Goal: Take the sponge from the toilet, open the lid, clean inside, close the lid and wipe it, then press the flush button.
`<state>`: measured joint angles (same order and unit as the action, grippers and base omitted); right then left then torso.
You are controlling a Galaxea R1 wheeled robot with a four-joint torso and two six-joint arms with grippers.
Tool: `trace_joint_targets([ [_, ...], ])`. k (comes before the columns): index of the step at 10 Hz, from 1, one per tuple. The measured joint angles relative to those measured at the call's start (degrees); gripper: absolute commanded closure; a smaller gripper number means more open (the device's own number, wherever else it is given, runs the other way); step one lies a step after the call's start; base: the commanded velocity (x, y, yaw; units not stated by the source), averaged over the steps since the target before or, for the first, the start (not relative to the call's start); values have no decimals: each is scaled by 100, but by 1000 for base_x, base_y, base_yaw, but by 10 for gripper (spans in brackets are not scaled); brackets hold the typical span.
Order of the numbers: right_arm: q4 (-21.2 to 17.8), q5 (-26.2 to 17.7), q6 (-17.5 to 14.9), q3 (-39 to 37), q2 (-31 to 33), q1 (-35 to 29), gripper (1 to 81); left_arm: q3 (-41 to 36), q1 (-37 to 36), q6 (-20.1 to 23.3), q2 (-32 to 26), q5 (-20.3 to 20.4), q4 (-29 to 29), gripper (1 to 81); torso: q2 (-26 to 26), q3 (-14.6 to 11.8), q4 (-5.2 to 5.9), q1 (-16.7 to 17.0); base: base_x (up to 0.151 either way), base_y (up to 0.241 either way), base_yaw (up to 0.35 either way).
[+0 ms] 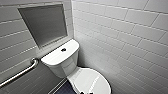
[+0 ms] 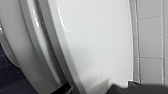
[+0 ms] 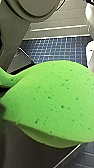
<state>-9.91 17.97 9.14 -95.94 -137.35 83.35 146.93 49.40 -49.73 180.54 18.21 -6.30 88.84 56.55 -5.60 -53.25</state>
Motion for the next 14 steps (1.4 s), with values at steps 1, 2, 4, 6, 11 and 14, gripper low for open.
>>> trace_joint_targets([
  [1,2,0,0,-6,0,0,811,-63,-4,6,-26,-9,-13,10,0,0,0,-2,0,0,0],
  [2,0,2,0,-11,4,0,811,-239,-32,9,-105,-107,-11,10,0,2,0,-2,0,0,0],
  [4,0,2,0,-11,4,-2,811,-766,-84,4,-378,-304,7,10,0,5,0,-7,0,0,0],
  [6,0,2,0,-11,-2,-5,811,-1154,-65,-154,-673,-396,13,10,-2,9,-2,-13,0,0,0],
  [11,0,5,0,-12,-30,-50,811,-897,-61,-441,-595,-407,35,10,-2,9,-2,-15,0,0,0],
  [14,0,5,0,-17,-49,-50,811,-689,-89,-457,-516,-477,38,10,-2,9,-2,-18,0,0,0],
])
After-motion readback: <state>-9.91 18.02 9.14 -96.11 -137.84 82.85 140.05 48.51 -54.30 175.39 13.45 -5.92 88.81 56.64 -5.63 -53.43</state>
